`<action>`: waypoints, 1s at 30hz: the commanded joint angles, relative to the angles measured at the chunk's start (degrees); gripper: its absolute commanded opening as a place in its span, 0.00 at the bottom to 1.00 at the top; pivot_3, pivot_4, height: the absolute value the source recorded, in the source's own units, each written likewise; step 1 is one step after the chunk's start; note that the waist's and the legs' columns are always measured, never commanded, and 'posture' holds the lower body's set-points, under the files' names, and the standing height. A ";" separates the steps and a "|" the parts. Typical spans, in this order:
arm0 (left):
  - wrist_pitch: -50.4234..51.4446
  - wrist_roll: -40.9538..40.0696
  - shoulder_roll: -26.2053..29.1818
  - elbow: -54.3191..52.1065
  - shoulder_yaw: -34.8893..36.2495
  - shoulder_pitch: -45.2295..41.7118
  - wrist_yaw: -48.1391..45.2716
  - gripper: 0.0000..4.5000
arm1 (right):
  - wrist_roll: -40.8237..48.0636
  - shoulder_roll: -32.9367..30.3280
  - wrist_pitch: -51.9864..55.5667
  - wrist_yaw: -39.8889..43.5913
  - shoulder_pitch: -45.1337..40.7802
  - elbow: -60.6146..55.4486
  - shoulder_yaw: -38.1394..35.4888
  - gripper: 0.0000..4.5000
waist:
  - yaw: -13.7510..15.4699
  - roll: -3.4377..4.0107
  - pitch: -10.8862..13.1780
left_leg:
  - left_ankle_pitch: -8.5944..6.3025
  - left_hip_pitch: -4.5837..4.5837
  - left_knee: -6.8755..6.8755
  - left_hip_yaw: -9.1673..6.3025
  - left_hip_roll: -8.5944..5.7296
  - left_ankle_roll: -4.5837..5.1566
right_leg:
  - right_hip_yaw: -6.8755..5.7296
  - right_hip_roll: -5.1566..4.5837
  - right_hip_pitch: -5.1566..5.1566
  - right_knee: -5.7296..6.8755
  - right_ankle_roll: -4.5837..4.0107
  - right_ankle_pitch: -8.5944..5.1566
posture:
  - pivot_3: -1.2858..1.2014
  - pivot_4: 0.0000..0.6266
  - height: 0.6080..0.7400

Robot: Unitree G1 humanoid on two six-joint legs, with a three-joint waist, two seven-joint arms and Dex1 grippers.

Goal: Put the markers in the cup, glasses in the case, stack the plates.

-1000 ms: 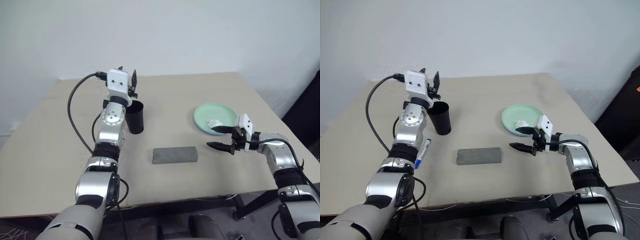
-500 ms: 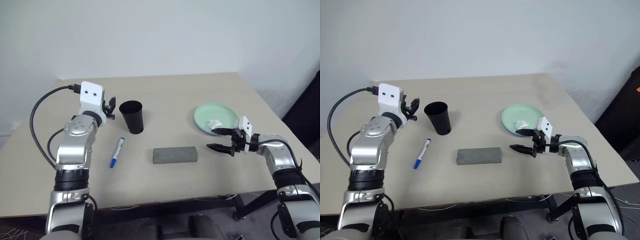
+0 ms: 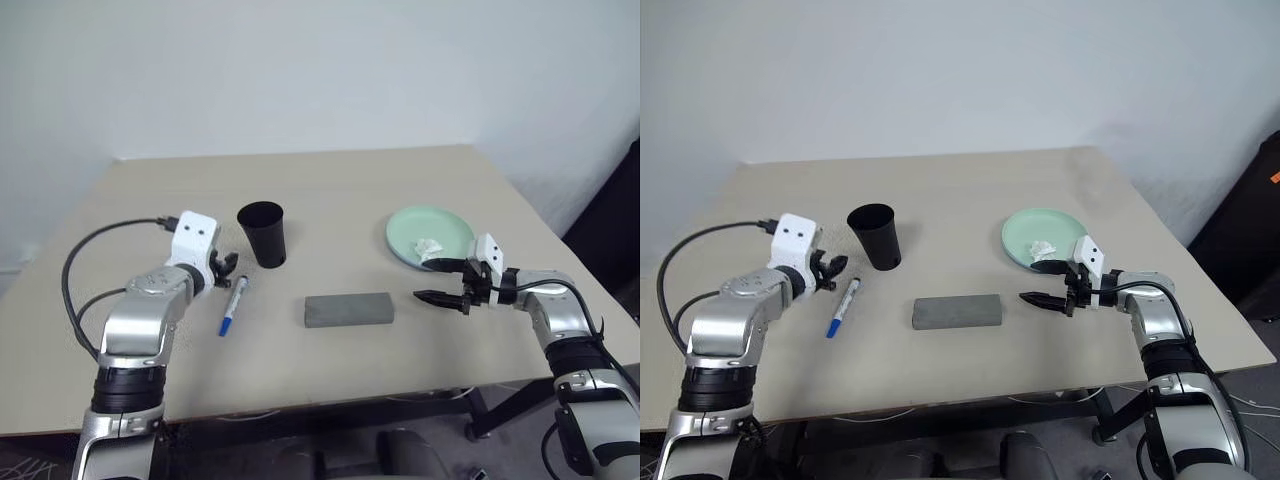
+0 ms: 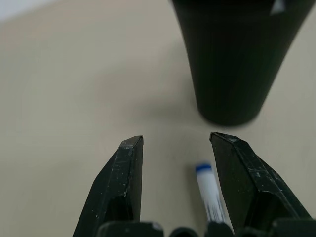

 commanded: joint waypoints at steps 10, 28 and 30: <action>-0.75 0.96 -3.04 5.76 -3.45 0.13 0.84 0.49 | 0.51 -0.38 0.11 -0.33 -1.25 -2.48 -0.49 0.89 | 0.17 0.00 -0.01 | 0.00 0.03 0.00 -0.01 -0.01 -0.02 | 0.01 -0.03 0.03 0.00 -0.01 -0.01 | 0.52 0.00 1.00; -3.94 3.19 -2.83 14.61 -7.34 -6.47 -1.57 0.49 | 0.72 -0.13 0.07 -1.26 -0.42 -3.00 -0.66 0.89 | 0.20 0.01 -0.01 | 0.19 0.02 0.00 -0.03 -0.07 -0.30 | 0.01 -0.06 0.09 0.05 -0.02 0.00 | 0.52 0.00 1.00; -4.29 3.30 -2.84 15.20 -7.49 -6.79 -1.68 0.49 | 0.72 -0.11 0.04 -1.30 -0.46 -2.95 -0.66 0.89 | 0.20 0.01 -0.01 | 0.19 0.02 0.00 -0.03 -0.07 -0.30 | 0.01 -0.06 0.09 0.05 -0.02 0.00 | 0.52 0.00 1.00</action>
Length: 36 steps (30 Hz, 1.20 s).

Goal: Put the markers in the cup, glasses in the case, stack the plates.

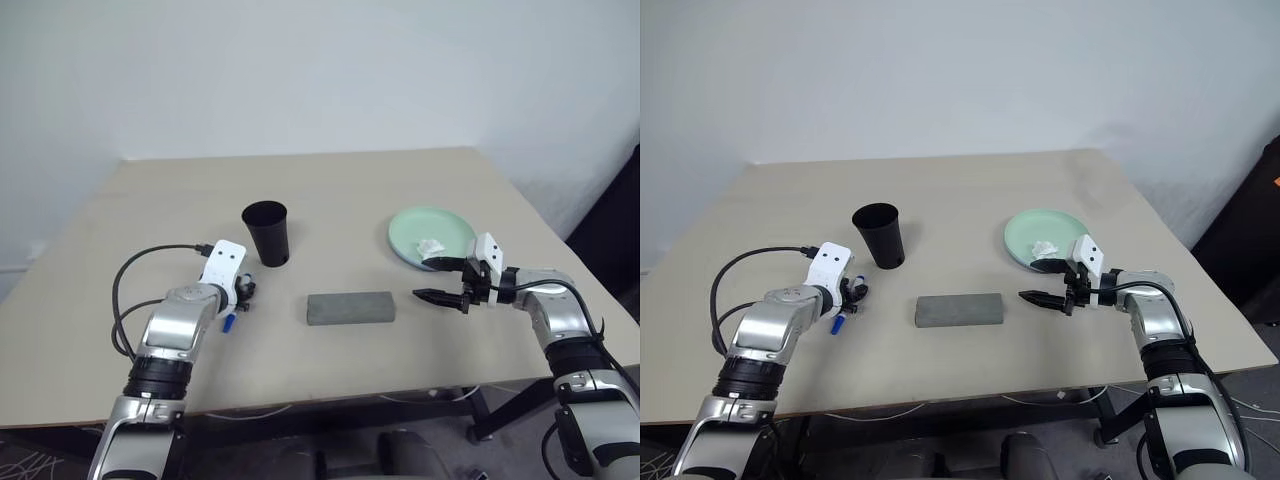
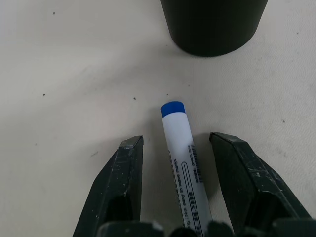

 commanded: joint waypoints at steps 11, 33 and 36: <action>-2.29 1.28 -0.45 2.76 -0.90 -2.70 -0.83 0.13 | 0.53 -0.04 -0.79 -0.36 -1.17 -1.19 -0.71 0.89 | -0.08 0.00 0.00 | 0.01 0.01 0.00 -0.01 0.02 0.02 | 0.01 0.00 -0.01 0.00 0.00 0.00 | 0.52 0.00 1.00; -20.30 -4.32 -0.02 -10.87 -8.22 -2.19 -21.31 0.04 | 0.05 0.20 -1.96 -0.44 -2.77 1.19 -0.57 0.89 | -0.13 -0.01 0.02 | 0.06 -0.09 -0.20 0.02 0.00 0.24 | 0.01 0.03 -0.15 -0.10 -0.02 -0.01 | 0.52 0.00 1.00; -28.45 -3.84 -3.46 -7.46 -6.38 -6.12 -18.96 0.04 | 0.02 0.25 -2.14 -0.49 -2.88 1.42 -0.57 0.89 | -0.04 -0.03 0.03 | 0.08 -0.08 -0.19 0.02 0.01 0.26 | 0.02 0.03 -0.14 -0.11 -0.02 -0.01 | 0.52 0.00 1.00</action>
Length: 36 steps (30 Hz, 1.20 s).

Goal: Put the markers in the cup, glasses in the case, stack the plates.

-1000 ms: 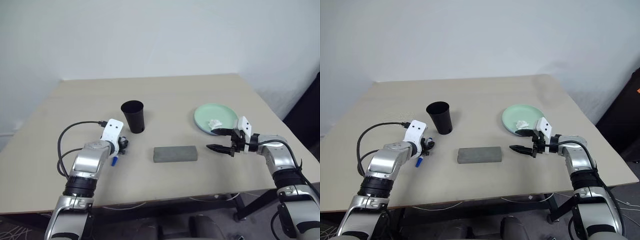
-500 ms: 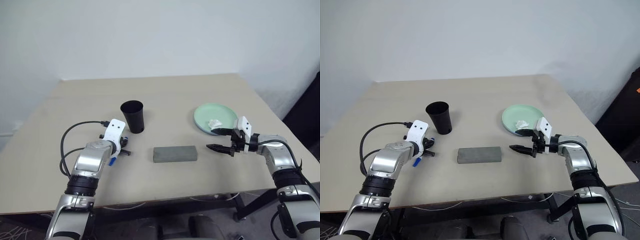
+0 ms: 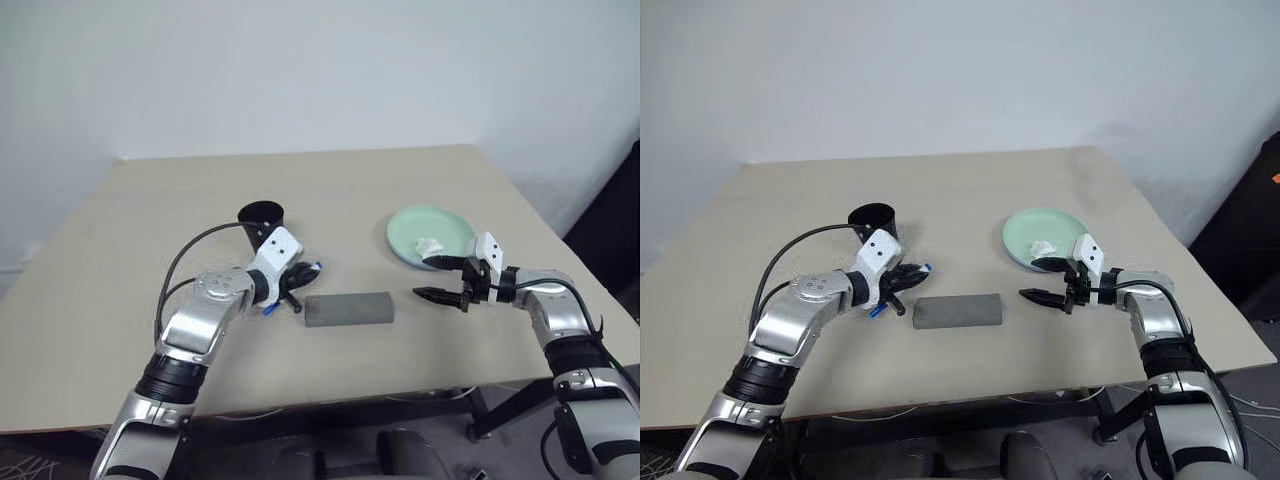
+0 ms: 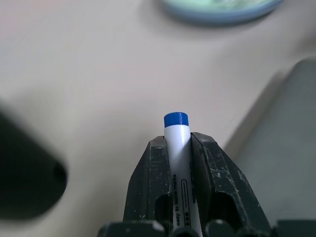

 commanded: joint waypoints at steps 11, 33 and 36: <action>-43.52 8.09 -9.72 32.12 10.66 -22.45 24.54 0.04 | 0.18 0.08 -1.33 -0.42 -1.87 -0.41 -0.68 0.89 | 0.05 -0.02 0.01 | 0.08 0.01 0.06 0.02 -0.09 0.13 | 0.06 0.00 0.11 -0.07 0.04 0.03 | 0.52 0.00 1.00; -69.01 14.90 -8.61 66.00 11.40 -30.39 37.26 0.04 | 8.87 -2.53 12.66 2.47 -1.25 -10.79 -4.77 0.89 | 0.11 -0.04 0.00 | 0.03 -0.09 0.03 -0.02 -0.11 0.08 | -0.09 -0.08 0.06 -0.09 0.16 0.11 | 0.52 0.00 1.00; -69.46 15.15 -8.79 66.81 11.29 -30.50 37.30 0.04 | 8.84 -2.32 12.76 1.99 -0.92 -11.52 -4.87 0.89 | 0.08 -0.04 0.00 | 0.03 -0.09 0.03 0.00 -0.09 0.07 | -0.10 -0.07 0.04 -0.07 0.16 0.11 | 0.52 0.00 1.00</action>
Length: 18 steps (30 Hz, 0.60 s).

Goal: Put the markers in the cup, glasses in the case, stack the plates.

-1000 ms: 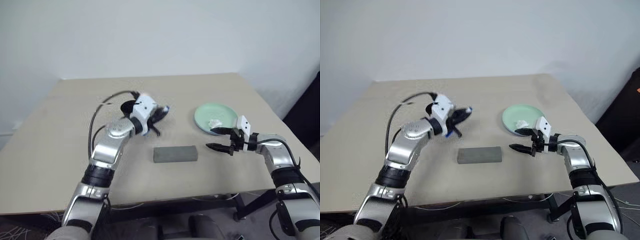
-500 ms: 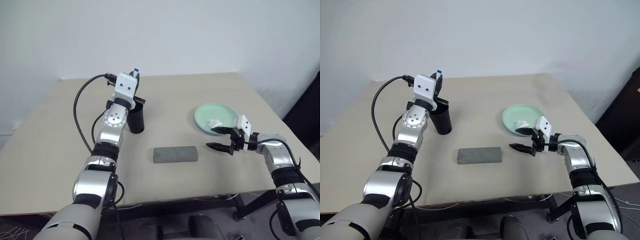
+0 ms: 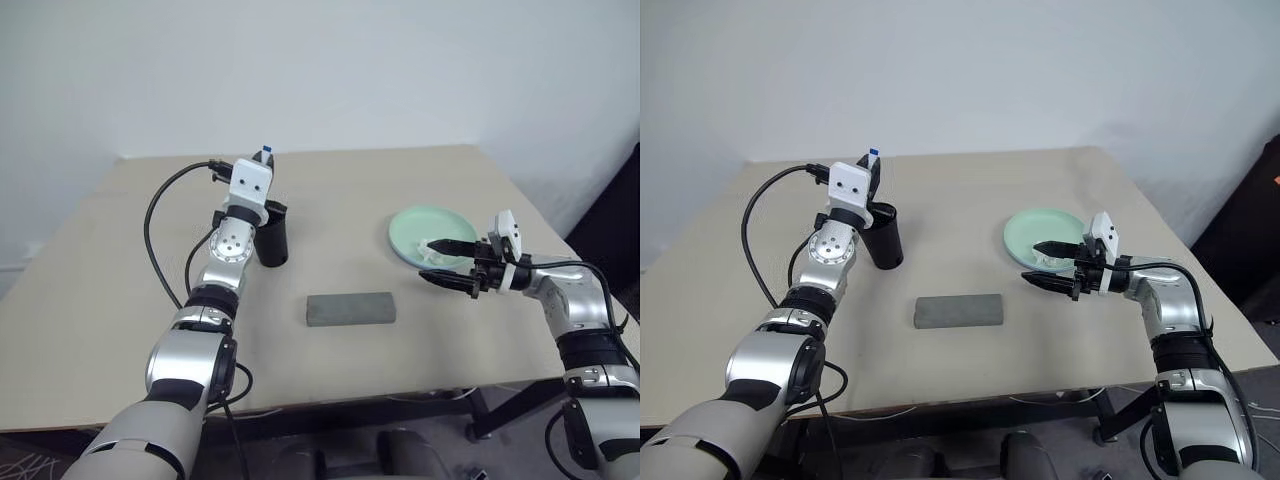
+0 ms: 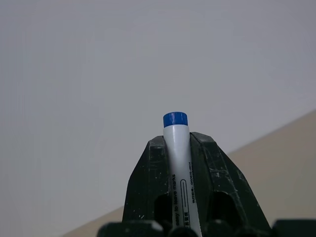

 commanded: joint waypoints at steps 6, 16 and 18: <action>-1.91 0.33 0.12 0.53 0.52 -2.47 0.94 0.40 | 1.43 -0.09 0.16 -1.30 -0.14 -3.30 -1.39 0.89 | 0.02 0.00 0.00 | 0.00 -0.01 0.00 0.00 0.00 -0.01 | -0.02 -0.01 -0.01 0.00 0.00 0.00 | 0.52 0.00 1.00; -2.22 -0.12 -0.25 -0.41 0.76 -2.58 1.38 0.71 | 1.20 0.12 0.17 -2.04 0.01 -3.98 -1.04 0.89 | 0.02 0.00 0.00 | -0.01 -0.01 0.00 0.00 0.00 -0.02 | -0.03 -0.01 -0.01 0.00 0.00 0.00 | 0.52 0.00 1.00; -2.26 -0.55 -0.35 -0.85 0.95 -2.54 0.85 0.71 | 1.19 0.17 0.12 -2.15 -0.05 -3.96 -0.98 0.89 | 0.02 0.00 0.00 | -0.01 -0.01 0.00 -0.01 0.00 -0.01 | -0.03 -0.01 -0.01 0.00 0.00 0.00 | 0.52 0.00 1.00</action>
